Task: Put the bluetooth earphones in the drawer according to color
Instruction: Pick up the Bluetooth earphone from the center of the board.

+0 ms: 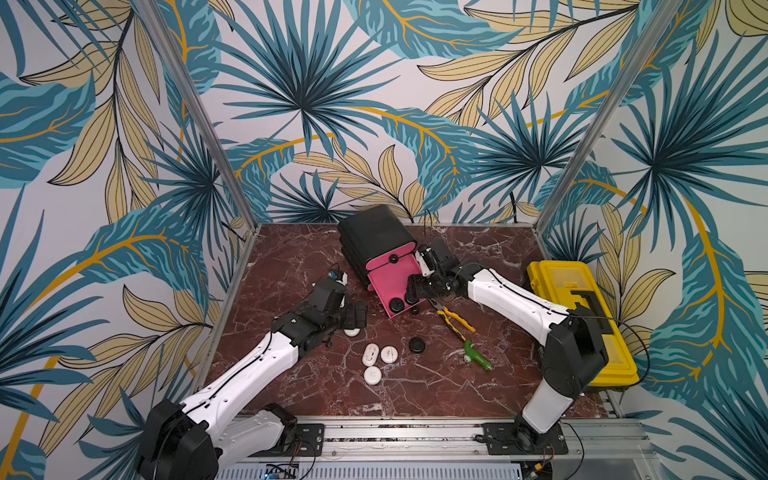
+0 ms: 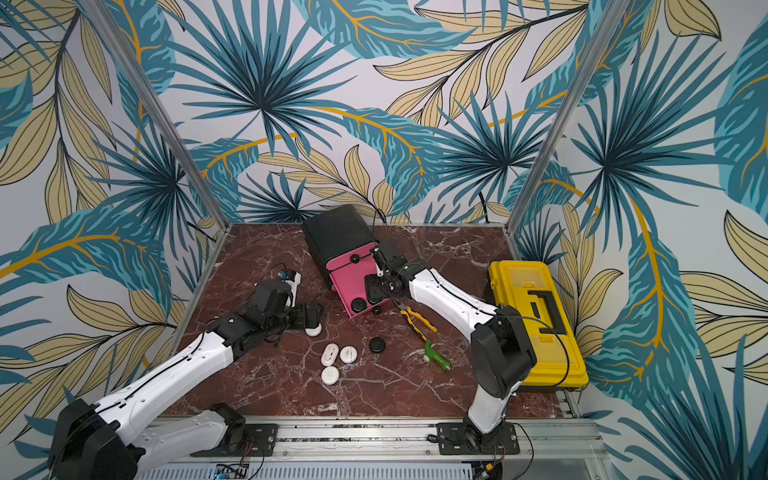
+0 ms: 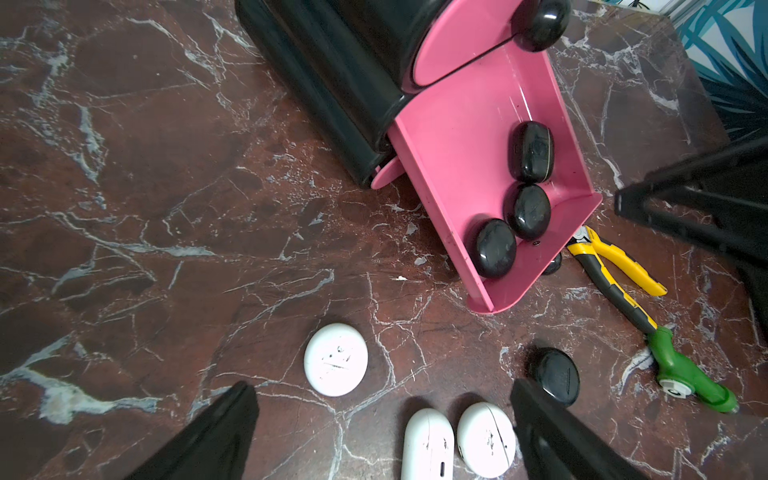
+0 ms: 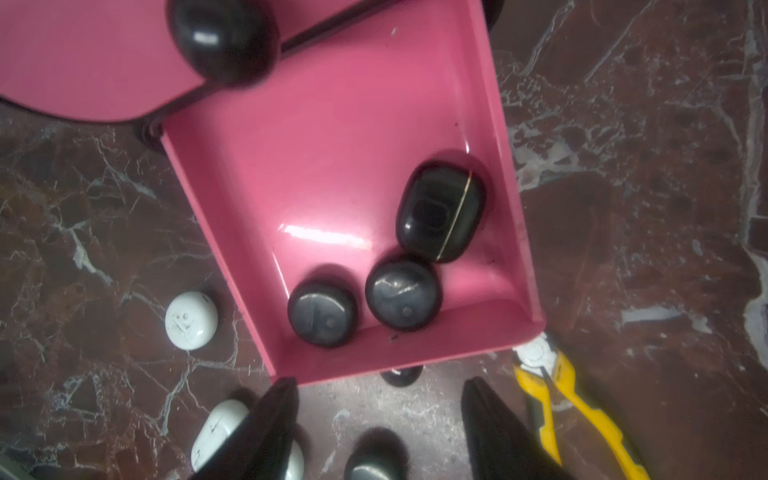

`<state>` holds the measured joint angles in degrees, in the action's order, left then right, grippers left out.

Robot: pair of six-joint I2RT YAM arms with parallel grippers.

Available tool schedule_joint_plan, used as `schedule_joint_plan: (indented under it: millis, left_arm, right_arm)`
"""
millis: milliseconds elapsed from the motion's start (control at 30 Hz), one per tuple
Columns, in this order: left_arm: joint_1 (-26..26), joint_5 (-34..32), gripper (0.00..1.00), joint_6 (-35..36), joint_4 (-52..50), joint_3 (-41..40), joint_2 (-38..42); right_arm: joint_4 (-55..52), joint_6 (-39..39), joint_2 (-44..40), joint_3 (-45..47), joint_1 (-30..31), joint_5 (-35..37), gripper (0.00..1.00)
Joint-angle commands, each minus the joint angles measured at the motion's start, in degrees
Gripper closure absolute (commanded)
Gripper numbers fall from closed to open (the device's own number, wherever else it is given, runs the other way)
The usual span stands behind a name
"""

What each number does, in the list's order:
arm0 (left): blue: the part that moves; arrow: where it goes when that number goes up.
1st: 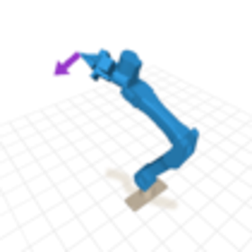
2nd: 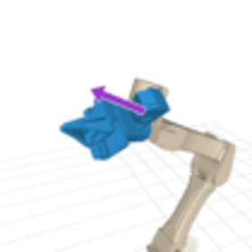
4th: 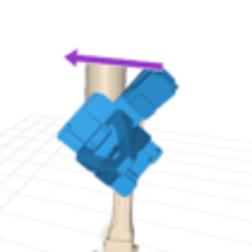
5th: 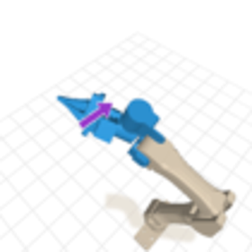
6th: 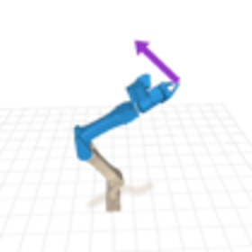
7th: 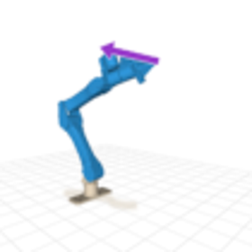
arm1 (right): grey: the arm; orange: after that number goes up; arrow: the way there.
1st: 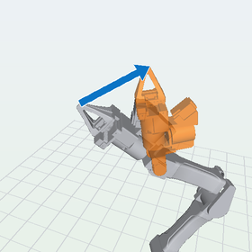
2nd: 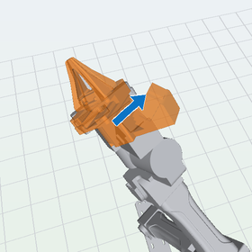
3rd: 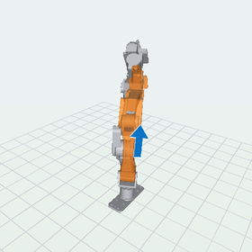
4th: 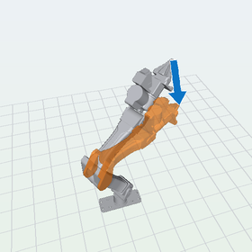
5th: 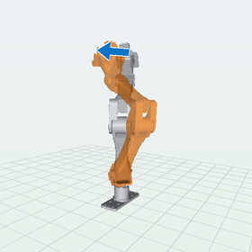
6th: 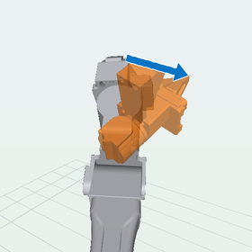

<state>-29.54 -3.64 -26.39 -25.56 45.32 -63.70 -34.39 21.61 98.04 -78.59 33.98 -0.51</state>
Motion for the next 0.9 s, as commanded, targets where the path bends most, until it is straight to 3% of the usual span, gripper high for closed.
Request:
schedule_joint_plan:
  millis: [0, 500, 867]
  left_arm:
    - [0.37, -0.15, 0.00, -0.32, -0.72, -1.46, 0.95]
    - [0.51, -0.32, 0.00, -0.57, -1.33, -1.60, 1.56]
    - [0.47, -0.14, 0.00, -0.76, -1.52, -1.55, 1.66]
  right_arm:
    - [-0.93, -0.72, -2.07, 4.99, 2.16, -0.95, 0.33]
    - [6.09, -0.06, -1.91, 19.26, 10.48, 1.30, 0.30]
    - [7.33, 2.19, 3.41, 19.61, 11.68, 4.06, 0.38]
